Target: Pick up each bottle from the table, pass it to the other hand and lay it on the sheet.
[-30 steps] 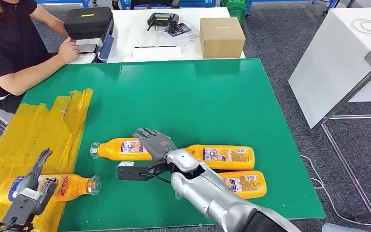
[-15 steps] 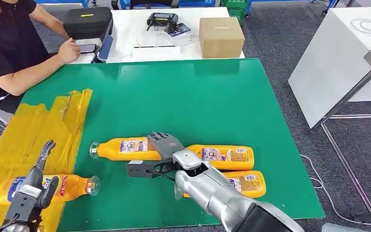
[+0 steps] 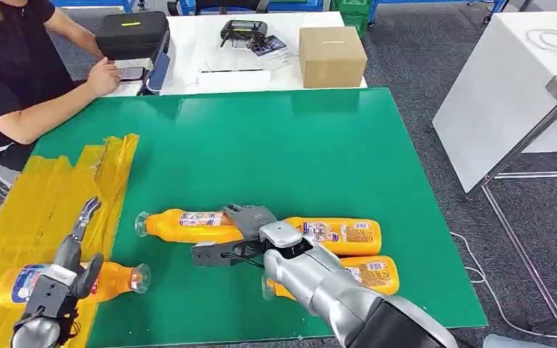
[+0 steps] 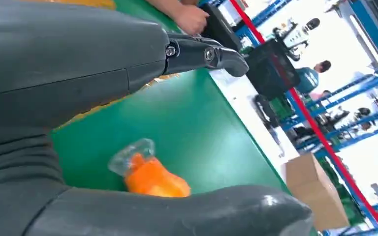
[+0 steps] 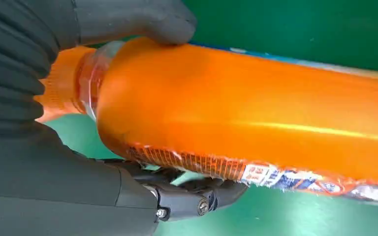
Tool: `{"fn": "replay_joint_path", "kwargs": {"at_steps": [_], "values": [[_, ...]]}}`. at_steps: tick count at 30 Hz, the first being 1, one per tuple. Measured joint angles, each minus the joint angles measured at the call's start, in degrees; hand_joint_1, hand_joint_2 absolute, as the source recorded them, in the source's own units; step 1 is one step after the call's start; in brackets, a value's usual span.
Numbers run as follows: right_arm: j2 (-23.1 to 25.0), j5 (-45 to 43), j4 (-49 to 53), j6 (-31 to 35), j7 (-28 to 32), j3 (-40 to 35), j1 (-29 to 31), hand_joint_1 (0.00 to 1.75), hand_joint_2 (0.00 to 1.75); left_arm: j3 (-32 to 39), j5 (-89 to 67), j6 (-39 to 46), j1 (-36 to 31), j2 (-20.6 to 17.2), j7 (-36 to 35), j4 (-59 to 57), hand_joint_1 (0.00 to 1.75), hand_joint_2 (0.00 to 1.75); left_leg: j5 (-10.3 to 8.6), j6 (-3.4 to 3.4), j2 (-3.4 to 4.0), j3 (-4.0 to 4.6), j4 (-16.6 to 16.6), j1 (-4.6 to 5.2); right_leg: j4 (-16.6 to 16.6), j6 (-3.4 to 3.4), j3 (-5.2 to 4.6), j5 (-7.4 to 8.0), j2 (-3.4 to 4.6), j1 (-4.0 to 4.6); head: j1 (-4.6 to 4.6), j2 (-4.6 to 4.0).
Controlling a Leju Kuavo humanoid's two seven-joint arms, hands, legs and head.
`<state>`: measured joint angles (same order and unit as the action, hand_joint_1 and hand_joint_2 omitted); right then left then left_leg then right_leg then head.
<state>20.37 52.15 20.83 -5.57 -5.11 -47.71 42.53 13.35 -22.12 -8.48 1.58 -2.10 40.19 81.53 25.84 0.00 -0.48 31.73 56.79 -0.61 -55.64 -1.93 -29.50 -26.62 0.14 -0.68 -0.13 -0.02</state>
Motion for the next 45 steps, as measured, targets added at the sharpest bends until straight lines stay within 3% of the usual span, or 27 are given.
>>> {"fn": "replay_joint_path", "kwargs": {"at_steps": [19, 20, 21, 35, 36, 37, 45], "values": [[-0.07, 2.58, -1.46, 1.07, -4.77, 0.17, -1.43, 1.75, 1.75, -3.01, -0.2, -0.66, -0.69, 0.2, 0.0, -0.83, 0.0, 0.0, 0.04, 0.01, 0.0, -0.62, -0.01, 0.01, 0.05, 0.03, 0.03, -0.03, 0.01, -0.01, -0.04, 0.0], [-0.09, 2.62, -1.57, 1.09, -4.9, 0.2, -1.52, 1.03, 1.75, -3.15, -0.24, -0.66, -0.7, 0.24, 0.0, -0.85, 0.0, 0.0, 0.04, 0.01, 0.0, -0.63, -0.02, 0.01, 0.05, 0.03, 0.02, -0.04, 0.01, -0.01, -0.04, 0.0], [-0.09, 2.69, -1.59, 1.09, -5.01, 0.2, -1.53, 0.0, 1.75, -3.19, -0.46, -0.66, -0.74, 0.28, 0.0, -0.9, 0.0, 0.0, 0.04, 0.01, 0.0, -0.63, -0.02, 0.01, 0.05, 0.03, 0.02, -0.03, 0.01, -0.01, -0.04, 0.0], [-0.39, 4.37, -2.58, -1.0, -7.28, 0.22, -2.33, 0.0, 1.75, -4.19, -0.68, -0.66, -0.99, 0.79, 0.0, -1.35, 0.0, 0.0, 0.05, 0.0, 0.04, -0.75, -0.02, 0.01, 0.05, 0.03, 0.11, -0.03, 0.02, 0.0, -0.07, 0.0], [-0.39, 4.37, -2.67, -1.01, -7.28, 0.22, -2.32, 1.19, 1.75, -4.2, -0.68, -0.66, -1.0, 0.81, 0.0, -1.35, 0.0, 0.0, 0.05, 0.0, 0.05, -0.75, -0.02, 0.01, 0.05, 0.03, 0.12, -0.03, 0.02, 0.0, -0.09, 0.0], [-0.39, 4.39, -2.67, -1.16, -7.34, 0.22, -2.31, 1.75, 1.75, -4.22, -0.68, -0.66, -1.04, 0.81, 0.0, -1.35, 0.0, 0.0, 0.05, 0.0, 0.04, -0.77, -0.02, 0.01, 0.05, 0.03, 0.12, -0.03, 0.02, 0.0, -0.09, 0.0], [-0.42, 3.54, -2.67, -1.44, -7.15, 0.83, -2.3, 1.75, 1.75, -4.24, -0.24, -0.66, -1.22, 0.92, 0.0, -1.79, 0.0, 0.0, 0.05, 0.0, 0.05, -0.84, -0.02, 0.01, 0.05, 0.03, 0.2, -0.03, 0.02, 0.0, -0.07, 0.0]]}}
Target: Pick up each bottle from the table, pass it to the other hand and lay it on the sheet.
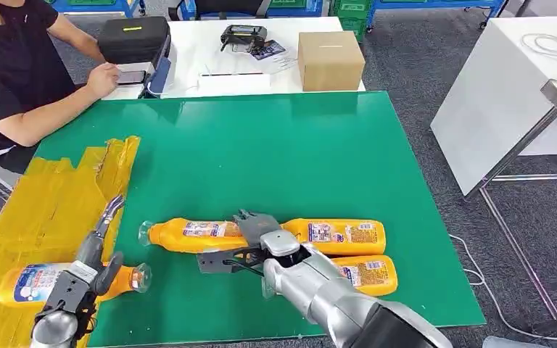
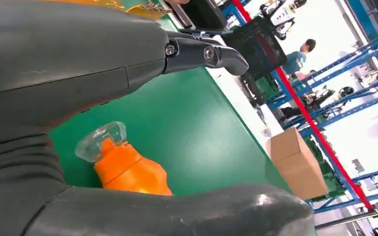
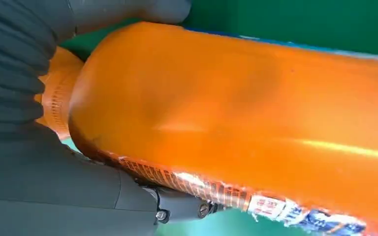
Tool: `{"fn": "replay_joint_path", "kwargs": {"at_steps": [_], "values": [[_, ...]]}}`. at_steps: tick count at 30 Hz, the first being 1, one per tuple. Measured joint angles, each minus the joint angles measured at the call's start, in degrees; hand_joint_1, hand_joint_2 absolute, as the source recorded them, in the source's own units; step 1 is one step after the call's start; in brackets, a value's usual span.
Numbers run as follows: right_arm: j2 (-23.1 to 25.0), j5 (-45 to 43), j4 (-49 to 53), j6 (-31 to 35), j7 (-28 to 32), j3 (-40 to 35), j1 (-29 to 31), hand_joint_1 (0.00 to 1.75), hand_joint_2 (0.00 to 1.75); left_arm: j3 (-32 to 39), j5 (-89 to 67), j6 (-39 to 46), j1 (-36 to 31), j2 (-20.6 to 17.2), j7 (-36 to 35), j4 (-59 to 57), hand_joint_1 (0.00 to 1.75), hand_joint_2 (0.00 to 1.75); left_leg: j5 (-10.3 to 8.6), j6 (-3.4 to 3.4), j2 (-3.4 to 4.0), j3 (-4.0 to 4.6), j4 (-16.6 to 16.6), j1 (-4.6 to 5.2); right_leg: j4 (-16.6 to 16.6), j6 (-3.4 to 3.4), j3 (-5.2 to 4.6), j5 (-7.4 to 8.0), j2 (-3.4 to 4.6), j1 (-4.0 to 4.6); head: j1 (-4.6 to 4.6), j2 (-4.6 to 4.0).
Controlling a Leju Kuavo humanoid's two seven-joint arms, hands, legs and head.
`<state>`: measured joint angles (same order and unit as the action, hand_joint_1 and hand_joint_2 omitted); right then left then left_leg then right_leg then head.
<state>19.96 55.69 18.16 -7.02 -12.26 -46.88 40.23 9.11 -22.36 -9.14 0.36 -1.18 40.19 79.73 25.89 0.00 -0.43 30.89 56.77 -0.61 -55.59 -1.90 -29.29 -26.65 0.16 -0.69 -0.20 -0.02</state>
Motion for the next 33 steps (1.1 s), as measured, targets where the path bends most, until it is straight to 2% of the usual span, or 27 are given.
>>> {"fn": "replay_joint_path", "kwargs": {"at_steps": [7, 10, 14, 19, 21, 25, 28, 31, 33], "values": [[0.0, -0.63, 0.0, 1.47, 0.33, 0.68, -0.16, 1.75, 1.75, 0.0, 0.22, 0.02, 0.01, 0.07, 0.0, -0.39, 0.0, 0.0, 0.0, 0.0, -0.03, 0.0, 0.0, 0.0, 0.0, 0.0, 0.03, 0.0, 0.0, 0.0, -0.02, 0.0], [-0.02, -2.01, 0.0, 6.41, 2.1, 2.27, -0.75, 1.75, 1.75, 0.02, 0.26, 0.02, 0.51, 0.09, 0.0, -0.39, 0.0, 0.0, -0.02, 0.01, -0.01, 0.06, 0.0, 0.0, -0.01, -0.01, 0.51, 0.02, 0.0, 0.0, 0.0, 0.0], [0.13, -4.17, 0.06, 13.28, 6.25, 5.18, -2.16, 1.75, 1.75, 0.91, 2.92, -0.17, 2.85, -0.06, 0.0, 0.85, 0.0, 0.0, -0.02, 0.01, 0.08, 0.15, 0.0, 0.0, -0.03, -0.02, 0.48, 0.05, 0.09, 0.01, 0.02, 0.0], [0.59, -12.58, 2.93, 16.61, 5.18, 3.97, -3.44, 1.75, 1.75, 3.7, 8.46, -1.16, 5.63, -2.55, 0.0, 2.71, 0.0, 0.0, -0.04, -0.02, 0.12, 0.37, 0.0, -0.07, -0.04, -0.01, 0.22, 0.04, 0.16, 0.06, -0.02, 0.0], [0.61, -18.15, 3.67, 21.65, 6.28, 1.85, -3.88, 1.75, 1.75, 5.38, 11.02, -5.1, 5.76, -2.82, 0.0, 2.71, 0.0, 0.0, -0.1, -0.08, -0.06, 0.59, 0.0, -0.09, -0.08, -0.01, 0.07, 0.04, 0.05, 0.07, 0.0, 0.0], [0.61, -27.96, 4.79, 33.76, 14.48, -0.09, -3.97, 1.75, 1.75, 10.06, 13.61, -19.78, 5.77, -1.66, -0.54, 2.16, 0.0, 0.0, -0.1, -0.08, -0.02, 0.72, 0.0, -0.07, -0.08, -0.01, -0.02, 0.04, 0.05, 0.05, -0.02, 0.0], [0.59, -29.75, 5.66, 39.76, 22.7, 0.56, -4.54, 1.75, 1.75, 12.64, 14.93, -25.07, 6.31, 1.76, -3.03, 3.35, 0.0, 0.0, -0.09, -0.07, -0.02, 0.81, 0.02, -0.04, -0.03, -0.01, -0.18, 0.04, 0.05, -0.03, 0.02, 0.0], [-0.55, -27.56, 10.41, 39.27, 26.95, 4.12, -7.6, 1.75, 1.75, 11.6, 15.72, -22.44, 6.95, 4.4, -6.01, 6.1, 0.0, 0.0, -0.08, -0.05, -0.13, 1.01, 0.04, -0.01, 0.01, -0.03, -0.28, 0.05, -0.05, -0.07, 0.02, 0.0], [-1.7, -24.5, 16.99, 36.04, 27.41, 7.24, -10.65, 1.75, 1.75, 9.91, 17.19, -19.79, 7.34, 5.92, -7.06, 7.64, 0.0, 0.0, -0.07, -0.04, -0.11, 1.04, 0.04, 0.04, 0.02, -0.03, -0.31, 0.05, -0.05, -0.07, 0.02, 0.0]]}}
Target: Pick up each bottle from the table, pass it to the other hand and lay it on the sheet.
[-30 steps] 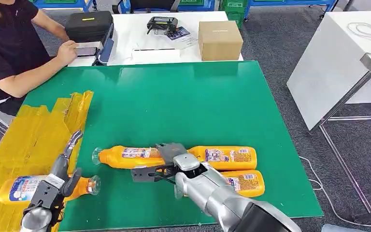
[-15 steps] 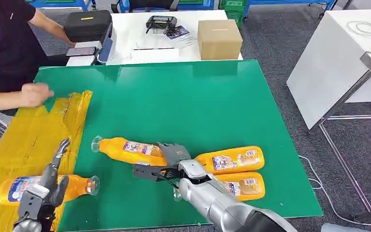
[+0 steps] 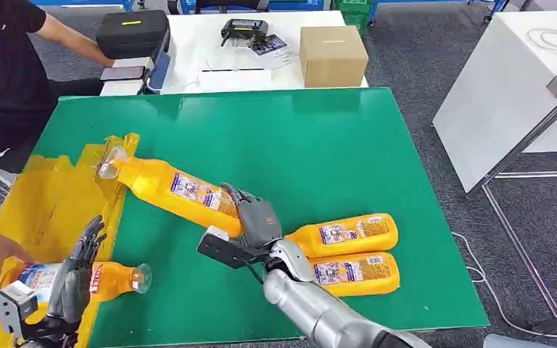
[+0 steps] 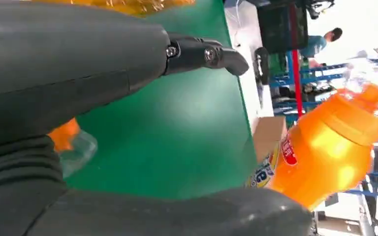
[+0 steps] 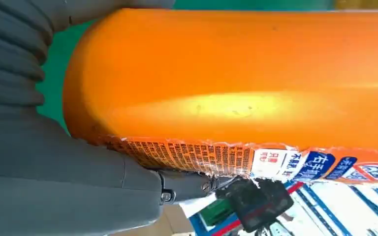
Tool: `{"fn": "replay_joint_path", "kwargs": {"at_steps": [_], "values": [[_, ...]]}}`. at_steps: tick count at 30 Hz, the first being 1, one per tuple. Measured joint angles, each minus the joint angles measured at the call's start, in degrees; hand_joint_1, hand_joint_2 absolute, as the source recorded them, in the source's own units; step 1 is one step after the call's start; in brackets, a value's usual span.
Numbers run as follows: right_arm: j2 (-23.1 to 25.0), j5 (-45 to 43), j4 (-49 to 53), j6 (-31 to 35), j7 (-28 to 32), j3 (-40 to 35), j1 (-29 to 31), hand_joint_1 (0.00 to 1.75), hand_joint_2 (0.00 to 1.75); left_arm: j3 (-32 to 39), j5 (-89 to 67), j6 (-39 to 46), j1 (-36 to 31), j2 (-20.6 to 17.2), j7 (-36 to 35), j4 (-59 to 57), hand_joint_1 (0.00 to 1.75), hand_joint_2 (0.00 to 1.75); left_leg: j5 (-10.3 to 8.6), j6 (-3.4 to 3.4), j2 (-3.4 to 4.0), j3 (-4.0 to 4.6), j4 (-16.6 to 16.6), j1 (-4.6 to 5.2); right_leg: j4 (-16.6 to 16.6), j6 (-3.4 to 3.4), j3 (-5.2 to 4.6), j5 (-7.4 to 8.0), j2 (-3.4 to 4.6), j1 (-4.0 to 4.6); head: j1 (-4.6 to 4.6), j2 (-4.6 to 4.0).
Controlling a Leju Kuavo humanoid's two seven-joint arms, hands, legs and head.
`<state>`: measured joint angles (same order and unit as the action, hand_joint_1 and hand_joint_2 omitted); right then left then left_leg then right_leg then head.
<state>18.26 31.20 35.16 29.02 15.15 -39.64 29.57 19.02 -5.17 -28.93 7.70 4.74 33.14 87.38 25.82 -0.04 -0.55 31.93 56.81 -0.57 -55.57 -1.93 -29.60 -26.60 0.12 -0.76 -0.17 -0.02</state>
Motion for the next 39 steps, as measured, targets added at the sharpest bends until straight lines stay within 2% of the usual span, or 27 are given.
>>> {"fn": "replay_joint_path", "kwargs": {"at_steps": [6, 7, 14, 18, 25, 39], "values": [[-1.18, 4.52, 15.21, -6.37, 1.72, 7.79, -7.47, 1.75, 1.75, -4.83, 9.64, 1.63, 0.97, 4.62, -2.97, 4.77, 0.0, 0.0, 0.01, 0.0, 0.01, 0.08, 0.0, 0.02, 0.0, 0.0, -0.1, 0.0, 0.0, -0.01, -0.02, 0.0], [-1.23, 4.76, 16.61, -6.66, 1.88, 8.17, -8.29, 1.75, 1.75, -5.56, 10.62, 1.63, 1.07, 5.23, -3.65, 5.23, 0.0, 1.75, 0.01, 0.0, 0.01, 0.08, 0.0, 0.01, 0.0, 0.0, -0.1, 0.0, 0.0, -0.01, -0.04, 0.0], [-1.14, 6.42, 22.63, -9.55, 2.76, 9.11, -11.44, 1.75, 1.75, -9.28, 16.69, -1.26, 1.47, 7.65, -4.4, 7.53, 0.0, 1.75, 0.01, 0.0, 0.03, 0.08, -0.01, -0.06, -0.01, 0.0, -0.12, 0.0, 0.01, 0.05, -0.04, 0.0], [-0.16, 9.2, 23.99, -11.62, 2.8, 6.4, -13.44, 1.75, 1.75, -12.92, 20.66, -2.17, 1.69, 8.77, -5.86, 9.51, 0.0, 1.75, 0.01, 0.0, 0.02, 0.13, -0.01, -0.06, -0.01, 0.0, -0.13, 0.0, 0.0, 0.09, -0.02, 0.0], [-0.09, 10.22, 23.44, -12.8, 2.45, 2.22, -12.88, 1.75, 1.75, -17.23, 22.17, -1.17, 1.56, 8.92, -6.47, 10.87, 0.0, 1.75, 0.01, 0.0, 0.02, 0.14, -0.01, -0.04, -0.01, 0.0, -0.14, 0.0, 0.01, 0.07, -0.02, 0.0], [0.02, 12.13, 20.16, -13.83, 3.56, -2.35, -11.8, 1.75, 1.75, -18.76, 22.78, -1.08, 1.67, 8.79, -6.67, 11.16, 0.0, 1.75, 0.01, 0.0, 0.02, 0.16, -0.01, -0.05, -0.01, 0.0, -0.17, 0.0, 0.0, 0.08, -0.02, 0.0]]}}
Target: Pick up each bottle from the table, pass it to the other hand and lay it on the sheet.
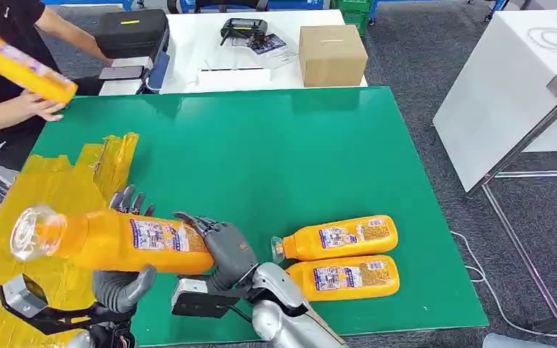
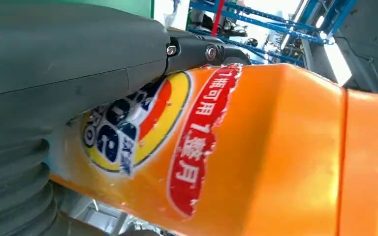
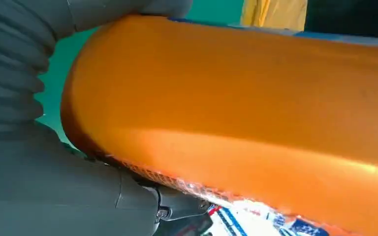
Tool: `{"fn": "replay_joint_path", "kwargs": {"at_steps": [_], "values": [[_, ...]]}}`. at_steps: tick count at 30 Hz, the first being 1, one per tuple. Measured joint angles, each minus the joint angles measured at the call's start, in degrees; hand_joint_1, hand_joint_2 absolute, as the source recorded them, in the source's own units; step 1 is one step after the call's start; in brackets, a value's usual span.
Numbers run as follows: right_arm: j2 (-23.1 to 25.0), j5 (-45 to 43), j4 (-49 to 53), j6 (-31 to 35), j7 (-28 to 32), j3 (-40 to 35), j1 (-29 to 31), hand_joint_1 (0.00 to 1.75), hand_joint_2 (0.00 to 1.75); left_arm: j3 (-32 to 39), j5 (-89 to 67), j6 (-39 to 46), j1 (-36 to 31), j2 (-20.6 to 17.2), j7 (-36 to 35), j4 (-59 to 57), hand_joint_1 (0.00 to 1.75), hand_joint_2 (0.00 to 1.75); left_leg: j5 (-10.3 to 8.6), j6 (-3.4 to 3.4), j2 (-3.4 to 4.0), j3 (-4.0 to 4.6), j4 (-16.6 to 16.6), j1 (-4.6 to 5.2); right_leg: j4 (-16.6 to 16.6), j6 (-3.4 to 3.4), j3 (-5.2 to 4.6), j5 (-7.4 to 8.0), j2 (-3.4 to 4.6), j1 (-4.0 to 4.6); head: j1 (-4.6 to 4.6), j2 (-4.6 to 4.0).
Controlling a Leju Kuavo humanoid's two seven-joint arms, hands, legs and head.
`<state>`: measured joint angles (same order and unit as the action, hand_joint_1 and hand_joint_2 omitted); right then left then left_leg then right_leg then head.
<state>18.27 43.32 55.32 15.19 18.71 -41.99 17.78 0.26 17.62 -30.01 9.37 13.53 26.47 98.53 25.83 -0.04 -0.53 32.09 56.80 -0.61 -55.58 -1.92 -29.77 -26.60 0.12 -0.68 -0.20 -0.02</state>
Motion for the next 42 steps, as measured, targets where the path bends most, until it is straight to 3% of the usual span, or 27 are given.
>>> {"fn": "replay_joint_path", "kwargs": {"at_steps": [6, 7, 35, 36, 37, 39, 40, 42], "values": [[0.2, -0.18, -3.15, 0.68, 0.07, -2.86, 0.73, 1.75, 1.75, -0.02, -0.04, 0.22, 0.49, -0.33, -0.24, 0.0, 0.0, 1.75, 0.0, 0.0, 0.01, 0.0, 0.0, 0.0, 0.0, 0.0, -0.01, 0.0, 0.0, 0.0, 0.0, 0.0], [0.2, -0.15, -3.49, 0.74, 0.04, -3.23, 0.84, 1.75, 1.75, 0.0, -0.13, 0.35, 0.64, -0.39, -0.26, -0.02, 1.75, 1.75, 0.0, 0.0, 0.02, 0.0, 0.0, 0.0, 0.0, 0.0, -0.01, 0.0, 0.01, 0.0, 0.0, 0.0], [0.33, 3.04, -5.51, 3.82, -3.54, -4.22, 1.42, 1.75, 1.75, 0.5, -3.08, 0.17, 1.46, -0.92, 3.48, -0.02, 1.75, 1.75, 0.0, 0.0, 0.02, 0.0, 0.0, 0.0, 0.0, 0.0, -0.02, 0.0, 0.01, 0.0, 0.02, 0.0], [0.33, 3.04, -5.48, 3.82, -3.56, -4.22, 1.42, 1.05, 1.75, 0.5, -3.1, 0.17, 1.45, -0.94, 3.48, -0.04, 1.75, 1.75, 0.0, 0.0, 0.02, 0.0, 0.0, 0.0, 0.0, 0.0, -0.02, 0.0, 0.01, 0.0, 0.0, 0.0], [0.33, 3.06, -5.48, 3.82, -3.56, -4.22, 1.42, 0.0, 1.75, 0.5, -3.13, 0.17, 1.45, -0.94, 3.48, -0.04, 1.75, 1.75, 0.0, 0.0, 0.02, 0.0, 0.0, 0.0, 0.0, 0.0, -0.01, 0.0, 0.01, 0.0, 0.0, 0.0], [0.33, 3.08, -5.48, 3.82, -3.59, -4.22, 1.42, 0.0, 1.75, 0.5, -3.15, 0.17, 1.44, -0.94, 3.48, -0.04, 1.75, 1.75, 0.0, 0.0, 0.02, 0.0, 0.0, 0.0, 0.0, 0.0, -0.01, 0.0, 0.01, 0.0, 0.0, 0.0], [0.33, 3.27, -5.48, 3.97, -3.78, -4.22, 1.43, 0.0, 0.0, 0.52, -3.47, 0.37, 1.36, -0.94, 3.67, -0.02, 1.75, 1.75, 0.0, 0.0, 0.01, 0.0, 0.0, 0.0, 0.0, 0.0, -0.01, 0.0, 0.0, 0.0, 0.02, 0.0], [0.33, 4.78, -5.36, 5.49, -5.02, -4.2, 1.44, 0.0, 0.0, 0.52, -7.91, 2.98, 1.28, -0.94, 5.57, 0.39, 1.75, 1.75, 0.0, 0.0, 0.02, 0.0, 0.0, 0.0, 0.0, 0.0, -0.01, 0.0, 0.01, 0.0, 0.02, 0.0]]}}
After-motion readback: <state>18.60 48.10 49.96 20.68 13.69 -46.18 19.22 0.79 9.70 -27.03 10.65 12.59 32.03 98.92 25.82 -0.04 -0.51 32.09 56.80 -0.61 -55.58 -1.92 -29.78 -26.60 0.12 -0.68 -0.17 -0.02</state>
